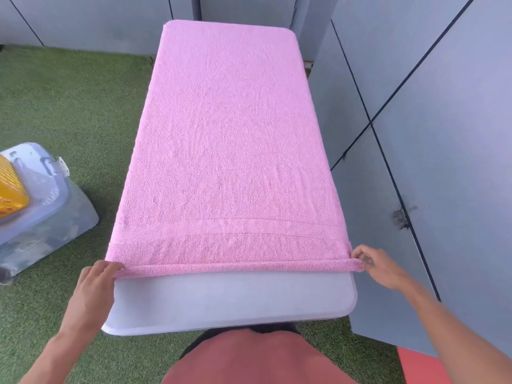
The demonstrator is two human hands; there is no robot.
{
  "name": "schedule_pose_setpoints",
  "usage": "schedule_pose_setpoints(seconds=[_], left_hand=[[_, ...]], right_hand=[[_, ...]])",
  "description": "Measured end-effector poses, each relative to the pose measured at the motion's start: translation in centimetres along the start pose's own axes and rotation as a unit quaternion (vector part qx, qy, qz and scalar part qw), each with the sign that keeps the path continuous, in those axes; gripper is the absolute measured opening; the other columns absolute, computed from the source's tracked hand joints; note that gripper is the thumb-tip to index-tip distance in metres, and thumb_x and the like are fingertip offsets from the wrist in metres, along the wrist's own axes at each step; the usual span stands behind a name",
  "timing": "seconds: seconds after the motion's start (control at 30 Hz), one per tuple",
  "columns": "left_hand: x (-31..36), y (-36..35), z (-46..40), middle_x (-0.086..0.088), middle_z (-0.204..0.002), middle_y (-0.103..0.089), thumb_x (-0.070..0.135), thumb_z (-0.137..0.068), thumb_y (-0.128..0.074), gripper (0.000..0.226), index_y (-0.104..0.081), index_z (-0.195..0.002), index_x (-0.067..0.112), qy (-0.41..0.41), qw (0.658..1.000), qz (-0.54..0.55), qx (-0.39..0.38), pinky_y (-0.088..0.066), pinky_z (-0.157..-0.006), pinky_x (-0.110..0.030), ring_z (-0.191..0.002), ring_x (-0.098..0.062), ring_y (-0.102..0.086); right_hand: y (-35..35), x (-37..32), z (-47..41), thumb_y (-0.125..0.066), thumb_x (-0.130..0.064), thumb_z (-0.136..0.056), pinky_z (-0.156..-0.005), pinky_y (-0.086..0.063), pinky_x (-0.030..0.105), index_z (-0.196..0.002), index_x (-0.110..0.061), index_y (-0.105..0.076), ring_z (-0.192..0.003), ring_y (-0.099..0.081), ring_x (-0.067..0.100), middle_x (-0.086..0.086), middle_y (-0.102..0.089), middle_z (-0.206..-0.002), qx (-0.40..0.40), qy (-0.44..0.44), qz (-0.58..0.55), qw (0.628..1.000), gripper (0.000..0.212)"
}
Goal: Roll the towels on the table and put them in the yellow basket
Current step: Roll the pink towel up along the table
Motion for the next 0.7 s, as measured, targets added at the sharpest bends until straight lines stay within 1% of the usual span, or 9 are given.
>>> schedule_pose_setpoints(seconds=[0.1, 0.2, 0.3, 0.33, 0.4, 0.47, 0.5, 0.57, 0.7], left_hand=[[-0.1, -0.3, -0.1, -0.010, -0.105, -0.057, -0.018, -0.078, -0.049, 0.044, -0.064, -0.109, 0.011, 0.003, 1.000, -0.016, -0.007, -0.046, -0.072, -0.048, -0.088, -0.031, -0.044], [-0.2, -0.2, 0.1, -0.011, -0.105, -0.057, -0.018, -0.079, -0.051, 0.044, -0.062, -0.108, 0.013, 0.020, 1.000, -0.006, -0.007, -0.045, -0.072, -0.049, -0.088, -0.031, -0.044], [-0.7, -0.8, -0.1, -0.009, -0.107, -0.059, -0.017, -0.077, -0.053, 0.043, -0.061, -0.107, 0.011, 0.000, 1.000, -0.019, -0.022, -0.044, -0.077, -0.048, -0.091, -0.031, -0.046], [-0.6, -0.9, -0.2, -0.009, -0.109, -0.060, -0.016, -0.078, -0.053, 0.040, -0.061, -0.108, 0.010, -0.009, 0.999, -0.021, -0.026, -0.044, -0.079, -0.048, -0.093, -0.031, -0.048], [-0.4, -0.5, 0.1, -0.008, -0.107, -0.060, -0.011, -0.082, -0.057, 0.034, -0.060, -0.109, 0.009, 0.008, 1.000, 0.004, -0.013, -0.045, -0.078, -0.048, -0.094, -0.031, -0.048], [0.2, 0.5, 0.6, -0.008, -0.104, -0.061, -0.004, -0.085, -0.060, 0.028, -0.060, -0.110, 0.009, 0.028, 0.999, 0.036, 0.007, -0.046, -0.074, -0.048, -0.095, -0.031, -0.048], [0.6, 0.9, 0.9, -0.008, -0.104, -0.062, -0.002, -0.085, -0.061, 0.027, -0.059, -0.110, 0.009, 0.031, 0.998, 0.045, 0.012, -0.046, -0.073, -0.047, -0.096, -0.031, -0.049], [0.9, 1.1, 1.1, -0.009, -0.103, -0.064, -0.001, -0.084, -0.064, 0.027, -0.060, -0.109, 0.010, 0.026, 0.999, 0.045, 0.015, -0.047, -0.071, -0.048, -0.097, -0.033, -0.052], [0.8, 1.5, 0.6, -0.010, -0.099, -0.066, -0.001, -0.085, -0.064, 0.020, -0.067, -0.103, 0.009, 0.017, 0.999, 0.034, 0.012, -0.047, -0.068, -0.047, -0.093, -0.035, -0.056]], right_hand=[[-0.9, 1.0, -0.7, -0.054, 0.002, -0.087, -0.081, -0.047, 0.039, -0.077, -0.037, -0.057, -0.084, -0.062, 0.024, -0.006, -0.068, -0.083, 0.088, -0.050, -0.011, 0.995, 0.040], [-0.9, -0.1, 1.5, -0.065, -0.006, -0.084, -0.082, -0.046, 0.041, -0.086, -0.029, -0.056, -0.087, -0.060, 0.024, -0.001, -0.065, -0.088, 0.231, -0.088, -0.052, 0.968, 0.025], [-0.9, -2.9, 4.4, -0.061, -0.007, -0.089, -0.074, -0.047, 0.038, -0.095, -0.016, -0.059, -0.082, -0.060, 0.024, 0.003, -0.062, -0.089, 0.319, -0.052, -0.099, 0.941, 0.010], [-1.4, -4.4, 5.1, -0.058, -0.007, -0.091, -0.078, -0.048, 0.037, -0.099, -0.014, -0.060, -0.085, -0.059, 0.022, 0.001, -0.061, -0.093, 0.321, -0.018, -0.084, 0.943, 0.011], [-3.2, -7.1, 6.3, -0.060, -0.006, -0.090, -0.093, -0.041, 0.028, -0.105, -0.011, -0.062, -0.102, -0.054, 0.019, -0.003, -0.058, -0.105, 0.295, 0.062, -0.017, 0.953, 0.016], [-5.1, -8.5, 6.7, -0.067, -0.006, -0.085, -0.105, -0.032, 0.027, -0.116, -0.009, -0.060, -0.119, -0.045, 0.019, -0.002, -0.054, -0.119, 0.254, 0.119, 0.064, 0.958, 0.032], [-5.4, -8.5, 6.7, -0.067, -0.005, -0.084, -0.107, -0.030, 0.028, -0.120, -0.008, -0.059, -0.123, -0.043, 0.020, 0.000, -0.052, -0.124, 0.248, 0.125, 0.079, 0.957, 0.037], [-5.0, -7.8, 6.2, -0.065, -0.001, -0.085, -0.106, -0.031, 0.027, -0.120, -0.007, -0.061, -0.123, -0.043, 0.021, 0.002, -0.052, -0.125, 0.253, 0.112, 0.073, 0.958, 0.036], [-4.2, -7.3, 5.0, -0.062, 0.010, -0.083, -0.099, -0.034, 0.027, -0.113, -0.006, -0.067, -0.113, -0.050, 0.023, 0.005, -0.058, -0.113, 0.257, 0.106, 0.115, 0.954, 0.034]])
Point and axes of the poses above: each hand's wrist, its own z-axis away from the middle knuckle, its own y-axis out of the back of the hand, x = y × z, the point moved 8 cm from there along -z, towards the middle knuckle
